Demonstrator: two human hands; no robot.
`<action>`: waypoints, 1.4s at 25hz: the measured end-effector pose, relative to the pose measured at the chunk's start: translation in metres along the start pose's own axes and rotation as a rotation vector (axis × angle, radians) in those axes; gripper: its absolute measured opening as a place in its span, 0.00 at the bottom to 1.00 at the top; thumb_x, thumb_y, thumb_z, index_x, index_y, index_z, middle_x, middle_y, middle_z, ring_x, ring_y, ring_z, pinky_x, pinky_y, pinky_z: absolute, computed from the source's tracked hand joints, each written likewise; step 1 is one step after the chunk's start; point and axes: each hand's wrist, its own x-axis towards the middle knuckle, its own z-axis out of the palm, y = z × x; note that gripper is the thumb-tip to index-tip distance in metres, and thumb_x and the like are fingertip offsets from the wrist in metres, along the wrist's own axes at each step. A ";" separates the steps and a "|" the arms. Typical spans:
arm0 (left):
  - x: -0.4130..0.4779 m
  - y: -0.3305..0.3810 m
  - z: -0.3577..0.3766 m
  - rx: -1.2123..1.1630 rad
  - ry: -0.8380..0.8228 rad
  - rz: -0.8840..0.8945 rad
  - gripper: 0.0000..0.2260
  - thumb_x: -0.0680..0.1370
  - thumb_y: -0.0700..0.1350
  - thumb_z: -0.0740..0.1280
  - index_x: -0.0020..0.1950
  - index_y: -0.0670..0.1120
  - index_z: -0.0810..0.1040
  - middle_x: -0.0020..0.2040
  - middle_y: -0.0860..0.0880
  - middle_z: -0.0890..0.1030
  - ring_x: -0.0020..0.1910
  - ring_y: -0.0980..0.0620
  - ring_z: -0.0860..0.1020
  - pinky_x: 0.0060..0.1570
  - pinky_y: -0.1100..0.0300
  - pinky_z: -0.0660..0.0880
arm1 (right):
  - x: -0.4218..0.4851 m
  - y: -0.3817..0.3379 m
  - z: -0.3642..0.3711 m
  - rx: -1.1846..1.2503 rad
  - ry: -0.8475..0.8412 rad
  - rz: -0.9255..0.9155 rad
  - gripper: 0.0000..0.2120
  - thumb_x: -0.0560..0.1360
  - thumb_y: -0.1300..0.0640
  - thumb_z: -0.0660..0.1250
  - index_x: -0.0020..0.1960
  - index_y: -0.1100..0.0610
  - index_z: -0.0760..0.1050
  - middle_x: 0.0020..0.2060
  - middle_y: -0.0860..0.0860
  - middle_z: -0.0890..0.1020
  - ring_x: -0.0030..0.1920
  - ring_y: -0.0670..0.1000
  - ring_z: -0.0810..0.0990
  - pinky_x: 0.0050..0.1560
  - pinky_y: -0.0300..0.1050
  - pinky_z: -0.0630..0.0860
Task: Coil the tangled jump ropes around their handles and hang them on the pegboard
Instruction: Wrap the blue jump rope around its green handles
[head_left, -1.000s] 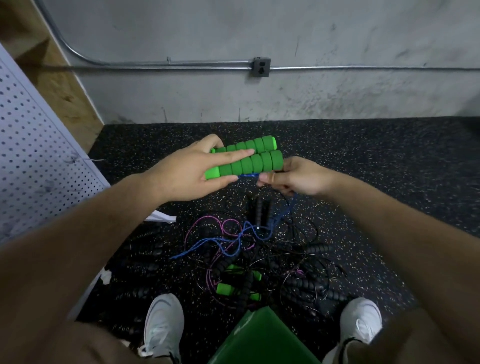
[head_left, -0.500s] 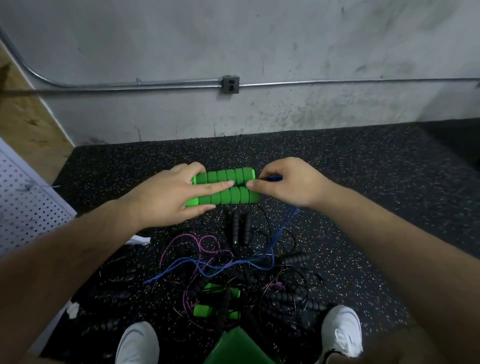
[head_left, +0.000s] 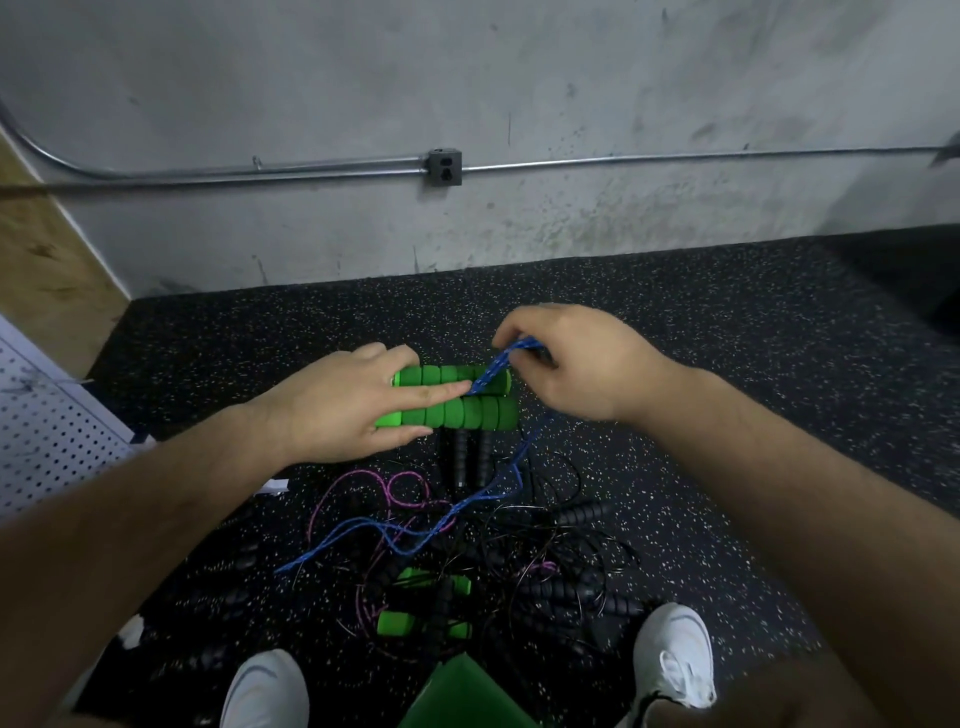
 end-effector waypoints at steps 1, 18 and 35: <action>0.000 0.002 -0.002 0.001 0.018 0.027 0.27 0.82 0.64 0.53 0.80 0.68 0.48 0.60 0.47 0.72 0.49 0.51 0.72 0.42 0.51 0.79 | 0.000 0.007 -0.003 0.064 -0.007 0.054 0.07 0.80 0.54 0.66 0.56 0.48 0.79 0.51 0.42 0.82 0.49 0.43 0.81 0.52 0.47 0.78; -0.004 0.010 -0.009 0.297 0.183 -0.190 0.29 0.81 0.58 0.60 0.80 0.62 0.53 0.58 0.40 0.74 0.48 0.41 0.74 0.40 0.48 0.76 | -0.019 -0.020 0.067 0.632 -0.294 0.384 0.16 0.85 0.48 0.54 0.60 0.52 0.79 0.32 0.48 0.77 0.25 0.40 0.71 0.27 0.34 0.69; -0.011 0.021 -0.005 0.210 0.101 0.103 0.28 0.81 0.61 0.57 0.80 0.65 0.52 0.61 0.45 0.74 0.51 0.47 0.73 0.43 0.51 0.76 | 0.000 0.002 0.002 0.220 -0.008 0.158 0.03 0.76 0.49 0.72 0.50 0.45 0.83 0.46 0.38 0.84 0.48 0.39 0.80 0.51 0.43 0.77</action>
